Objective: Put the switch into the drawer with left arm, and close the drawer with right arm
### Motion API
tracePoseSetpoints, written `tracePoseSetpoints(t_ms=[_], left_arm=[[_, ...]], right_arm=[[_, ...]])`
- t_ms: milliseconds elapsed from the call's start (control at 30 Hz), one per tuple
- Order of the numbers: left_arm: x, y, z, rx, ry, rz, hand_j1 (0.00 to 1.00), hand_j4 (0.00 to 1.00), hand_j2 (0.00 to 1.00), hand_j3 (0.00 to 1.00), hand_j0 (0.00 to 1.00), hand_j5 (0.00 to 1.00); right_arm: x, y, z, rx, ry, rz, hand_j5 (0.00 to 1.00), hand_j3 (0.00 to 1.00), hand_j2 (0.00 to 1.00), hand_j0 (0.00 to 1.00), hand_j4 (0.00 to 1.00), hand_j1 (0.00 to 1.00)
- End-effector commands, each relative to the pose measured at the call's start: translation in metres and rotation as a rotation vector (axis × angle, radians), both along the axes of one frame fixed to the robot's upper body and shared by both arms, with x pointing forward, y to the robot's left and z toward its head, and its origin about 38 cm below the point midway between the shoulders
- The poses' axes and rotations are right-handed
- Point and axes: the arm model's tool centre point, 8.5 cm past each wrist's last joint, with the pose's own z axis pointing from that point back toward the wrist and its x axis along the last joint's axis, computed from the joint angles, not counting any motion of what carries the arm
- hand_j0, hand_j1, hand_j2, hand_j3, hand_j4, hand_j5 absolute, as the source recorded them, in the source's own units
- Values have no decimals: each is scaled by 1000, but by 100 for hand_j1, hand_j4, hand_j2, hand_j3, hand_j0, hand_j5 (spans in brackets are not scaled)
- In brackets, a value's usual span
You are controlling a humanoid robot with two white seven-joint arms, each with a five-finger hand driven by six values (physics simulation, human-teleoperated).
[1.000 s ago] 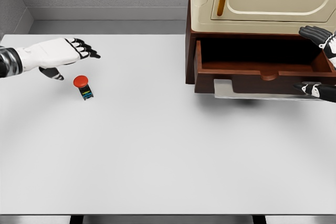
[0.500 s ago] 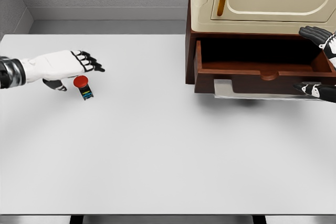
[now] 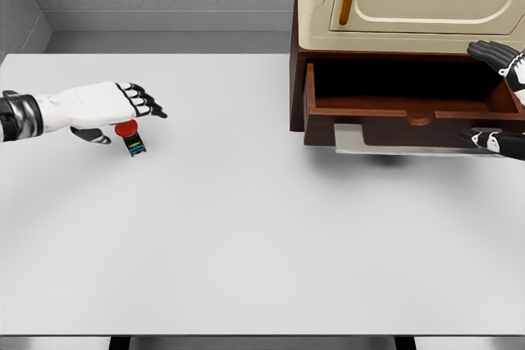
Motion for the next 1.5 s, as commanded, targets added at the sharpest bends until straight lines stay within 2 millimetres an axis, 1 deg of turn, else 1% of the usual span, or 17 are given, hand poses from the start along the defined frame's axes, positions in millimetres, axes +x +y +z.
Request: tracePoseSetpoints(t_ms=[0, 233, 300, 433, 500, 600, 700, 867, 967, 1300, 1367, 1467], left_arm=[[-1, -2, -1, -3, 3, -7, 83, 83, 83, 83, 83, 83], [-3, -8, -3, -3, 8, -21, 83, 83, 83, 83, 83, 83], [-4, -7, -7, 5, 19, -23, 83, 83, 83, 83, 83, 83], [-5, -6, -8, 10, 23, -22, 81, 81, 81, 81, 81, 81], [-5, -5, -9, 12, 25, -18, 78, 78, 78, 78, 78, 78], [-4, -1, -8, 17, 22, -9, 66, 66, 66, 66, 66, 66], [-4, -1, -9, 25, 30, -7, 61, 61, 61, 61, 61, 61], [-4, -1, -10, 29, 31, -8, 50, 50, 50, 50, 50, 50], [-4, 0, -10, 37, 37, -5, 46, 46, 46, 46, 46, 46], [-1, -2, -2, 24, 22, -6, 47, 47, 47, 47, 47, 47], [2, -4, 2, 21, 12, -9, 47, 47, 47, 47, 47, 47], [8, -8, 15, 15, -16, -16, 47, 47, 47, 47, 47, 47]], right_arm=[[0, 0, 1, 5, -1, 0, 100, 100, 100, 100, 100, 100], [0, 0, 1, 5, 0, 1, 100, 100, 100, 100, 100, 100], [0, 0, 1, 6, 1, 1, 100, 100, 100, 100, 100, 100], [0, 0, 1, 6, -1, 0, 100, 100, 100, 100, 100, 100], [0, -1, 0, 6, 1, 0, 100, 100, 100, 100, 100, 100], [0, 0, 1, 6, -1, 0, 100, 100, 100, 100, 100, 100], [0, -1, 1, 6, 0, -1, 100, 100, 100, 100, 100, 100], [0, 0, 1, 6, 1, 0, 100, 100, 100, 100, 100, 100], [0, 0, 1, 6, 1, 0, 100, 100, 100, 100, 100, 100], [0, -1, 1, 6, 0, -1, 100, 100, 100, 100, 100, 100], [0, -1, 1, 6, 0, -1, 100, 100, 100, 100, 100, 100], [0, -1, 1, 6, 0, -1, 100, 100, 100, 100, 100, 100]])
